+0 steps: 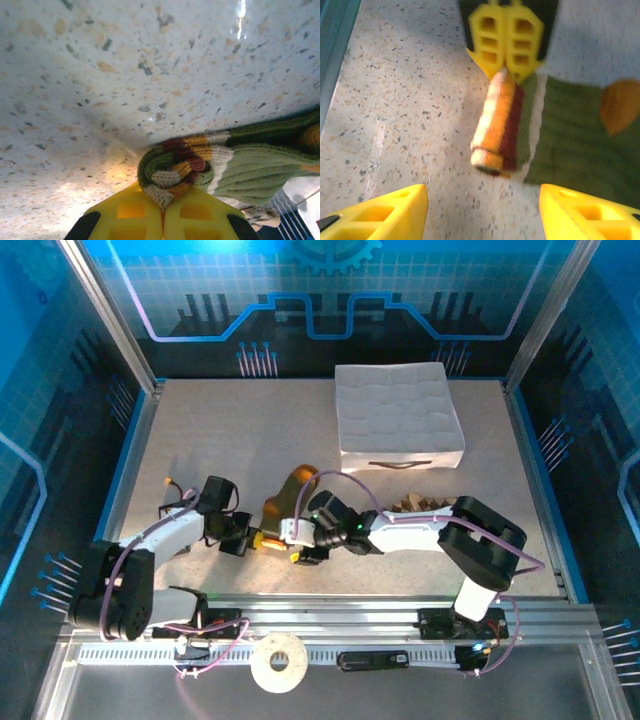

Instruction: Roll the socks

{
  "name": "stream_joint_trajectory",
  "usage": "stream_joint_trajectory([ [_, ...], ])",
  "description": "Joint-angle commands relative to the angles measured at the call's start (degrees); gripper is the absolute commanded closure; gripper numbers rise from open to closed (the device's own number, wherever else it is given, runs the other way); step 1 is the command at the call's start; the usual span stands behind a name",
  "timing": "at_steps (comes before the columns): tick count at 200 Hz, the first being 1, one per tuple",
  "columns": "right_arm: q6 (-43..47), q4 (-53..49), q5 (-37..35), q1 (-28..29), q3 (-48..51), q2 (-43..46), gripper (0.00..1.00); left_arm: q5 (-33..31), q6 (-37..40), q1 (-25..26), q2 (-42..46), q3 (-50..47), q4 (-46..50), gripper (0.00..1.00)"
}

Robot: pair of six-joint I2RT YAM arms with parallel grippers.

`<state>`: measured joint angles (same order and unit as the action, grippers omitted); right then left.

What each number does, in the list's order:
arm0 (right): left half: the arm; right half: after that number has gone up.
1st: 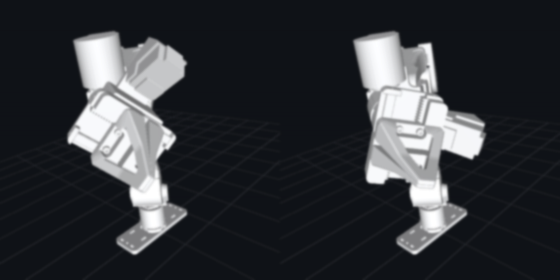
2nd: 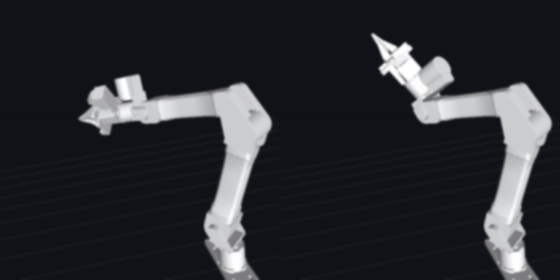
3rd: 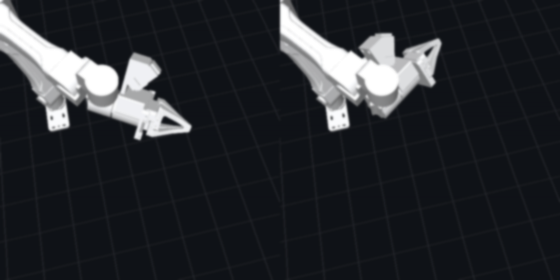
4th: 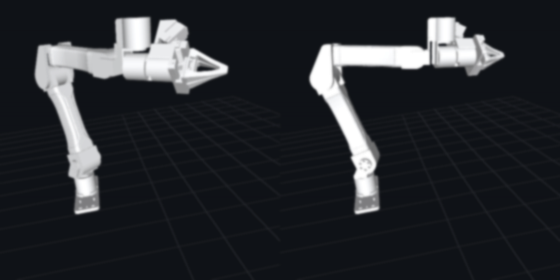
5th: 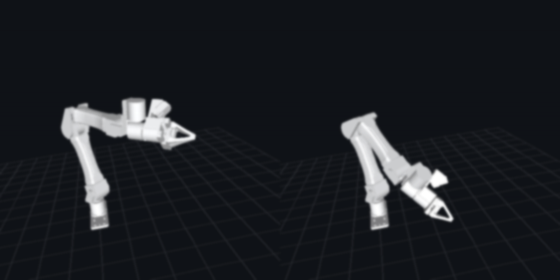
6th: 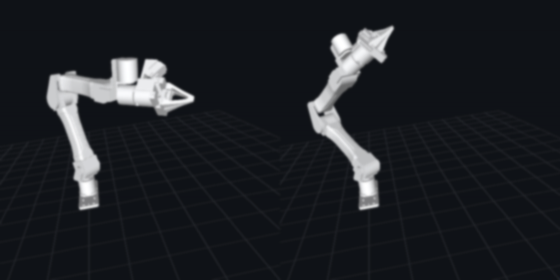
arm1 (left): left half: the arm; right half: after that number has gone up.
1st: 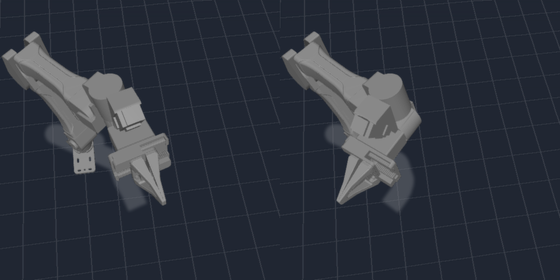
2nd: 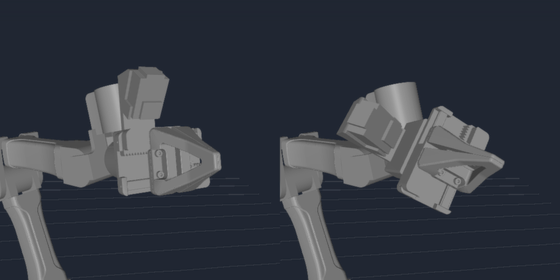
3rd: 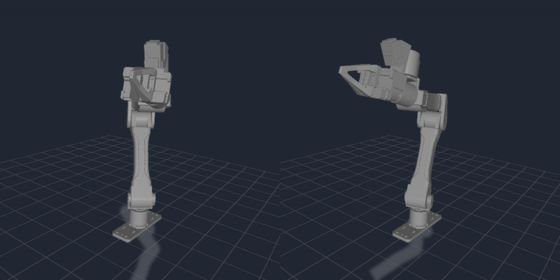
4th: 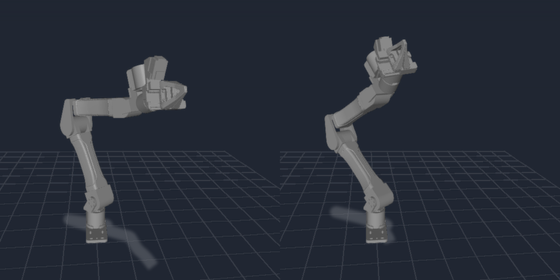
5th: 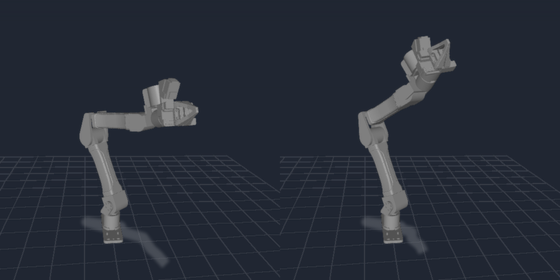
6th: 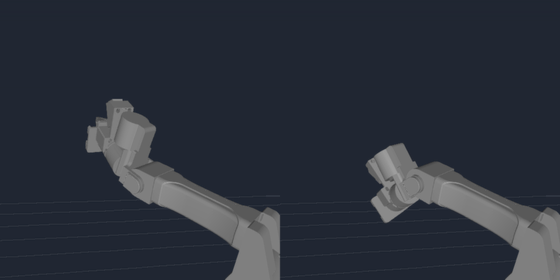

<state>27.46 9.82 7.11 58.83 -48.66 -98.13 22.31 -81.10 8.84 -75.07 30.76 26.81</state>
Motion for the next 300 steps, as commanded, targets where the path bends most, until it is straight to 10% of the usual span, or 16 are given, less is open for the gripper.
stream_joint_trajectory([
  [1, 14.34, 7.57, -11.05, 3.43, 0.93, -1.15, 0.39, -3.66, 2.36, -1.08, -3.79, -1.29, 10.15, 1.00],
  [67, 15.21, 6.53, -20.11, 7.56, -7.04, -10.73, 0.50, -4.09, 4.39, -1.02, -6.17, 0.50, 10.72, 1.00],
  [129, 7.91, -0.94, -20.13, 7.20, -9.56, -13.25, 1.00, -4.02, 5.72, -1.02, -6.04, 1.70, 11.32, 1.00],
  [185, -5.82, -13.93, -2.10, 2.52, -11.16, -14.11, 1.00, -5.52, 4.38, -1.09, 5.55, 5.01, 13.87, 0.43],
  [300, -24.54, -19.41, 24.21, -10.28, -13.58, -22.33, 1.00, -3.82, 2.34, 4.98, 9.53, -0.18, -0.81, 0.48],
])
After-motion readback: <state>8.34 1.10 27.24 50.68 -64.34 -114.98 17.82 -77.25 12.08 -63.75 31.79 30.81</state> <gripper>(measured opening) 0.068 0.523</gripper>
